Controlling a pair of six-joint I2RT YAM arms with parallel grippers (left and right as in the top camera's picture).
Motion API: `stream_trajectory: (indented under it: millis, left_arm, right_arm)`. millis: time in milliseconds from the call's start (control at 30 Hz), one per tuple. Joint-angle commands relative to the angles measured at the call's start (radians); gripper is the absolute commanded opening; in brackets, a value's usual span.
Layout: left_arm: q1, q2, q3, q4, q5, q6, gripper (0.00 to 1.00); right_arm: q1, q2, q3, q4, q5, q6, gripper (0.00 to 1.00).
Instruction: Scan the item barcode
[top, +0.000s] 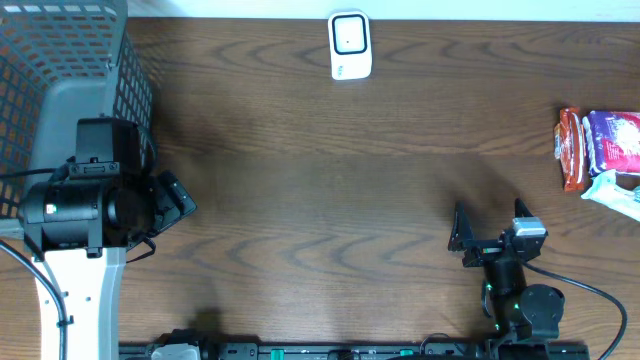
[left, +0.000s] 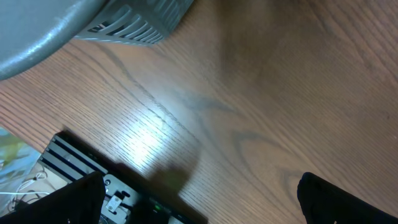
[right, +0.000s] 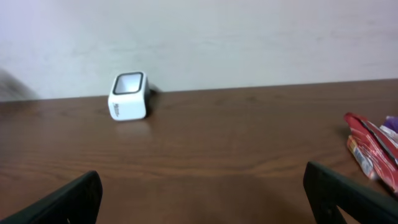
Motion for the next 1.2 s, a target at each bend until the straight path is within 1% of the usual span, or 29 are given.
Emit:
stream_trajectory:
  millis: [0,167,900,1067,1167]
  left_arm:
    - [0.005,0.000,0.000,-0.003,-0.013,-0.010,0.98]
    - [0.005,0.000,0.000,-0.003,-0.013,-0.010,0.98]
    - [0.005,0.000,0.000,-0.003,-0.013,-0.009,0.98]
    - [0.005,0.000,0.000,-0.003,-0.013,-0.010,0.98]
    - [0.005,0.000,0.000,-0.003,-0.013,-0.009,0.98]
  right_arm:
    - [0.002,-0.007,-0.006,-0.028,0.022,0.011,0.99]
    - [0.021,-0.007,-0.006,-0.028,0.024,-0.029,0.99]
    - [0.033,-0.007,-0.006,-0.034,0.061,-0.048,0.99]
    - [0.033,-0.007,-0.006,-0.034,0.059,-0.113,0.99]
    - [0.033,-0.007,-0.006,-0.034,0.060,-0.127,0.99]
